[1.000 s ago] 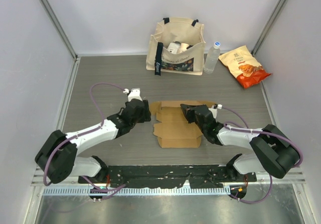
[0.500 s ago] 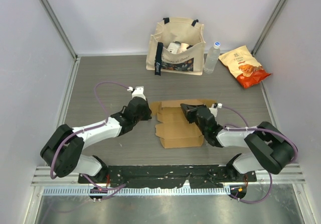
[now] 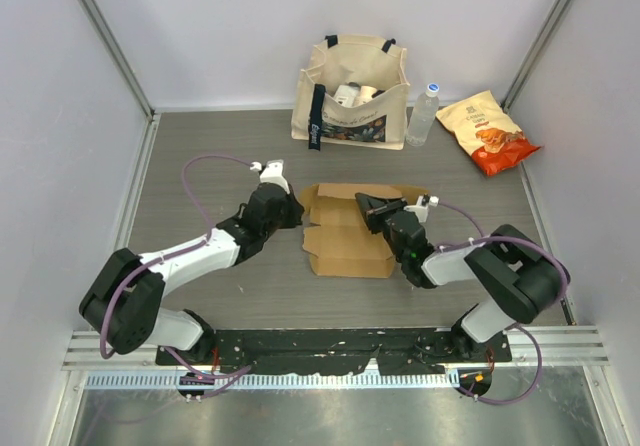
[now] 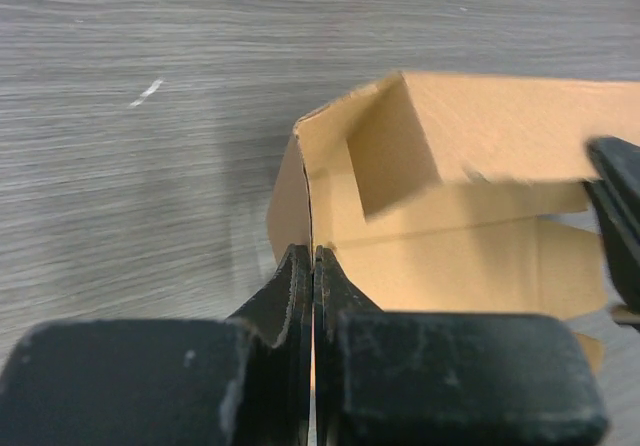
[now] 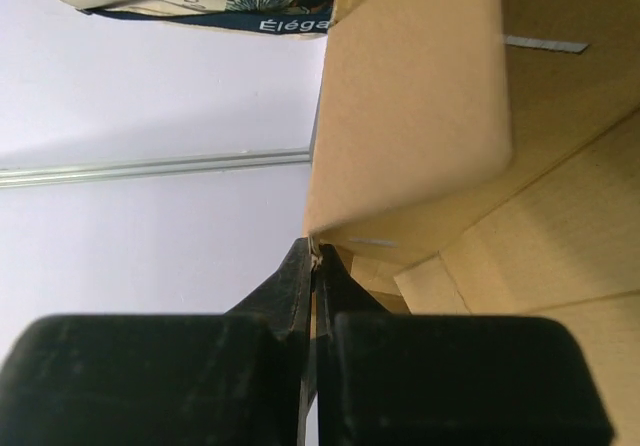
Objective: Fold the paper box
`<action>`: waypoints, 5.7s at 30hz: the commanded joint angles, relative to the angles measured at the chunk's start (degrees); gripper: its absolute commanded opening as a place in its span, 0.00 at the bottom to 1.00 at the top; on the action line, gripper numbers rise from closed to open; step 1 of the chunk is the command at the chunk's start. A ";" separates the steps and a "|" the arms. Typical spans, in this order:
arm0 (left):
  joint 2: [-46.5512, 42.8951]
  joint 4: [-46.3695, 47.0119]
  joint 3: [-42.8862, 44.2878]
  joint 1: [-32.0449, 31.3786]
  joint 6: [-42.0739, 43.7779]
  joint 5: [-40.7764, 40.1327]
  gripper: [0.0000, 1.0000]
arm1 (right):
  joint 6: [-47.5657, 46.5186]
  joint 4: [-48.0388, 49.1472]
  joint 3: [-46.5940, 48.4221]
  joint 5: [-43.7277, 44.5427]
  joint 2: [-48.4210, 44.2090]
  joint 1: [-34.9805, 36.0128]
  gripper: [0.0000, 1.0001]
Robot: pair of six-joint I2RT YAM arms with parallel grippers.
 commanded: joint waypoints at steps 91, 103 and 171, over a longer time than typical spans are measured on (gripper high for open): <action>14.82 23.61 -0.19 1.00 17.55 6.07 0.53 | -2.14 -16.49 3.93 -8.40 -0.06 -3.50 0.01; 14.73 24.84 -1.34 0.73 20.71 3.79 0.46 | 0.76 -24.21 6.12 -7.88 -2.78 -3.59 0.01; 11.82 26.60 -5.91 -2.70 11.75 -3.33 0.55 | 9.99 -22.46 5.15 -8.49 -1.29 -0.16 0.01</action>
